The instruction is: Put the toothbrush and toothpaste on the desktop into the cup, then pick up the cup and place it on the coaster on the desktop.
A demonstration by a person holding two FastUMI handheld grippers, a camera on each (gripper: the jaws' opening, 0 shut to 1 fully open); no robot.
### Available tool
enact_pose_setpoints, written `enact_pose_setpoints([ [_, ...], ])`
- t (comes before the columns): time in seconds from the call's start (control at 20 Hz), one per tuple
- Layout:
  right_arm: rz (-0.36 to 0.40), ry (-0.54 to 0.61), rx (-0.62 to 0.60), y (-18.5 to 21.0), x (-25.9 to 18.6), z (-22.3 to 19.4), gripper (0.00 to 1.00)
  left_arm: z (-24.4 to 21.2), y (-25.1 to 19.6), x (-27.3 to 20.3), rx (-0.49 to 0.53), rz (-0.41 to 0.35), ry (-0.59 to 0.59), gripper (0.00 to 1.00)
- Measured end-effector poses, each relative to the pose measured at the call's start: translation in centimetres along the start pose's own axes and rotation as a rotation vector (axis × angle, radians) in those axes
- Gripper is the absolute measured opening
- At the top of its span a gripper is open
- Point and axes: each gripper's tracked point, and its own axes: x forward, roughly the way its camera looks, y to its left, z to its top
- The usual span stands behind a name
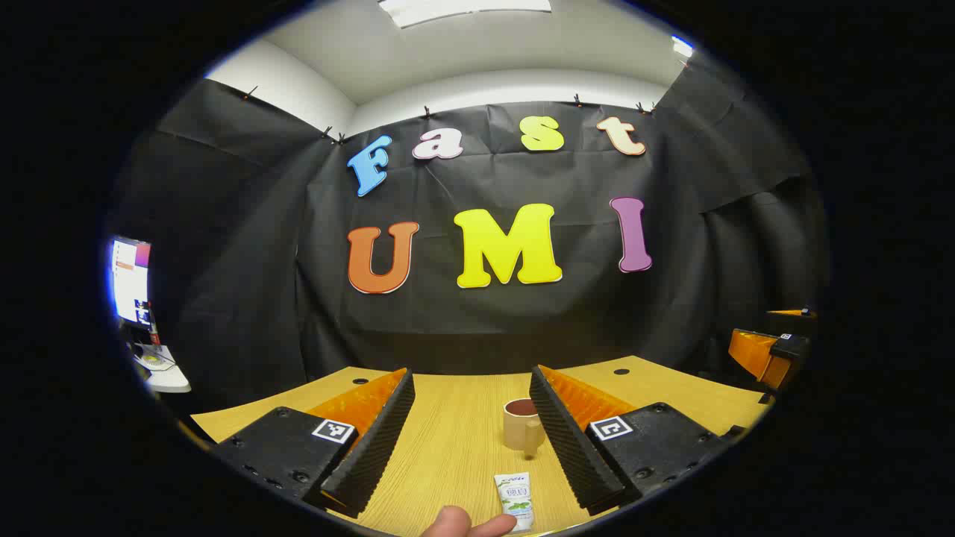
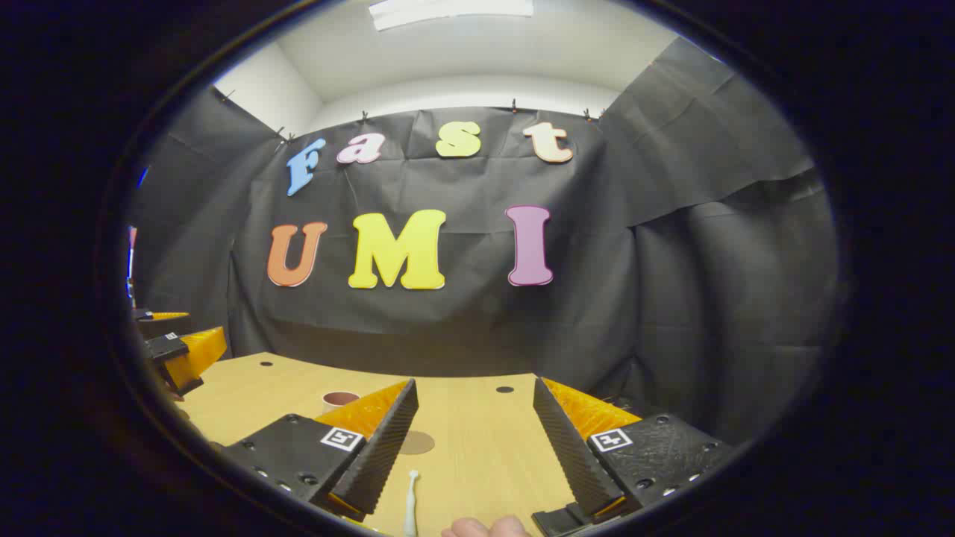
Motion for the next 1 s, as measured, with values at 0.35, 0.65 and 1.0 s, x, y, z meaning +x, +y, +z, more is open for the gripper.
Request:
enact_pose_setpoints([
  [0.35,-0.003,-0.006,0.01,-0.47,-0.01,0.25,0.96,0.37,-0.26,-0.28,-0.003,-0.005,-0.005,0.98],
  [0.65,-0.001,0.002,0.026,-0.49,0.11,0.13,0.96,0.2,-0.51,-0.43,-0.012,-0.014,0.0,0.98],
  [1.0,0.004,0.022,0.021,-0.23,-0.07,-0.33,0.94,-0.3,-0.79,-0.56,-0.038,-0.026,0.025,0.98],
])
